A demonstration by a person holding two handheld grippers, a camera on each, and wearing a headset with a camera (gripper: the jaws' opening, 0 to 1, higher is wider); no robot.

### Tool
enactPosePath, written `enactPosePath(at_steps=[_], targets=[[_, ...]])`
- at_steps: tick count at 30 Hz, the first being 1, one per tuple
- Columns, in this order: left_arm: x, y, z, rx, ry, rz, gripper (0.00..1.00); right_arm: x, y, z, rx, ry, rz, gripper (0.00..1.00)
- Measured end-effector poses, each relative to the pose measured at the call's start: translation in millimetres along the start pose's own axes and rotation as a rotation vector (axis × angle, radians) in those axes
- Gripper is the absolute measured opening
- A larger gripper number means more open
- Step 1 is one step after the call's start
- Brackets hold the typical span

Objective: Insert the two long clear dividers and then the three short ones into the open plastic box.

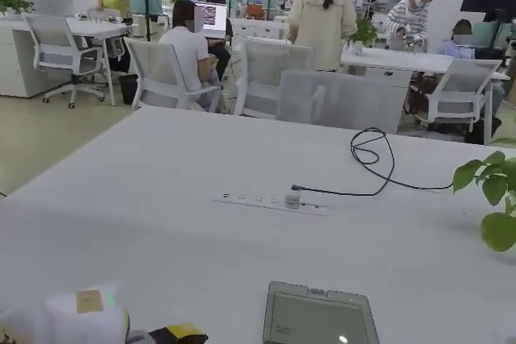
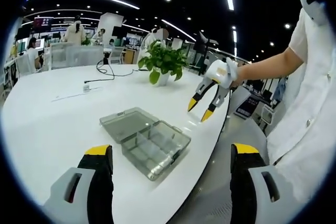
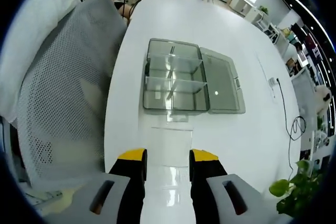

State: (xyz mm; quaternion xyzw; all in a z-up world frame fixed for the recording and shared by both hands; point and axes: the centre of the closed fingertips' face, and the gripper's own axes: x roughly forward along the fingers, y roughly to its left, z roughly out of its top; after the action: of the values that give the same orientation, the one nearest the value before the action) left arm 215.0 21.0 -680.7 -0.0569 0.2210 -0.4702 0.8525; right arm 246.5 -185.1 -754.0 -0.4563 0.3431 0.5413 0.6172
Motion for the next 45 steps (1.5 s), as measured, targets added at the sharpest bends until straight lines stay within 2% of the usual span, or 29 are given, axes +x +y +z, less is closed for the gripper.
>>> enactPosePath(at_steps=[2, 4, 7, 9, 10, 13, 16, 17, 21, 23, 25, 26, 29, 32, 35, 39, 43, 45], targets=[[2.9, -2.9, 4.4, -0.026, 0.004, -0.005, 0.91, -8.6, 0.4, 8.6, -0.001, -0.012, -0.018, 0.33], [7.3, -6.7, 11.5, -0.039, -0.011, -0.013, 0.87, -18.2, 2.2, 18.9, -0.010, -0.024, -0.037, 0.33], [17.7, -18.8, 20.5, -0.145, -0.013, -0.053, 0.87, -30.6, 4.0, 33.5, -0.040, -0.032, -0.070, 0.33], [23.0, -24.5, 25.8, -0.174, -0.013, -0.076, 0.83, -37.5, 4.7, 42.2, -0.048, -0.038, -0.089, 0.33], [26.8, -29.7, 31.6, -0.186, -0.029, -0.099, 0.81, -42.1, 5.7, 48.7, -0.055, -0.046, -0.100, 0.33], [37.7, -39.4, 40.0, -0.294, -0.034, -0.142, 0.74, -54.1, 9.1, 66.7, -0.061, -0.067, -0.129, 0.33], [46.1, -45.1, 47.1, -0.351, -0.053, -0.164, 0.71, -63.3, 10.9, 80.4, -0.062, -0.084, -0.156, 0.33], [49.2, -50.1, 47.0, -0.389, -0.041, -0.180, 0.68, -67.0, 11.6, 85.9, -0.059, -0.093, -0.166, 0.33], [58.4, -59.1, 47.1, -0.426, -0.024, -0.209, 0.58, -74.1, 15.1, 100.4, -0.056, -0.111, -0.181, 0.33], [63.4, -65.5, 46.7, -0.465, -0.013, -0.230, 0.53, -76.6, 17.1, 107.5, -0.067, -0.115, -0.190, 0.33], [67.8, -70.2, 46.6, -0.500, -0.006, -0.247, 0.48, -78.0, 18.4, 112.5, -0.082, -0.112, -0.199, 0.33], [69.9, -72.7, 44.3, -0.524, 0.012, -0.253, 0.43, -78.3, 18.7, 114.0, -0.090, -0.109, -0.203, 0.33], [74.7, -77.9, 44.1, -0.571, 0.014, -0.269, 0.35, -79.1, 20.4, 118.4, -0.096, -0.107, -0.208, 0.33], [78.4, -79.0, 42.9, -0.595, 0.017, -0.271, 0.29, -80.0, 23.3, 123.8, -0.093, -0.118, -0.202, 0.33], [80.4, -83.0, 42.3, -0.611, 0.024, -0.288, 0.19, -79.8, 24.7, 126.6, -0.097, -0.121, -0.202, 0.33], [81.0, -85.8, 40.7, -0.621, 0.033, -0.293, 0.15, -79.2, 26.3, 127.1, -0.106, -0.116, -0.200, 0.33], [80.6, -85.8, 39.4, -0.624, 0.037, -0.296, 0.07, -78.7, 27.2, 127.3, -0.107, -0.115, -0.198, 0.33], [80.6, -85.9, 39.1, -0.626, 0.037, -0.297, 0.06, -78.2, 27.7, 127.5, -0.110, -0.115, -0.196, 0.33]])
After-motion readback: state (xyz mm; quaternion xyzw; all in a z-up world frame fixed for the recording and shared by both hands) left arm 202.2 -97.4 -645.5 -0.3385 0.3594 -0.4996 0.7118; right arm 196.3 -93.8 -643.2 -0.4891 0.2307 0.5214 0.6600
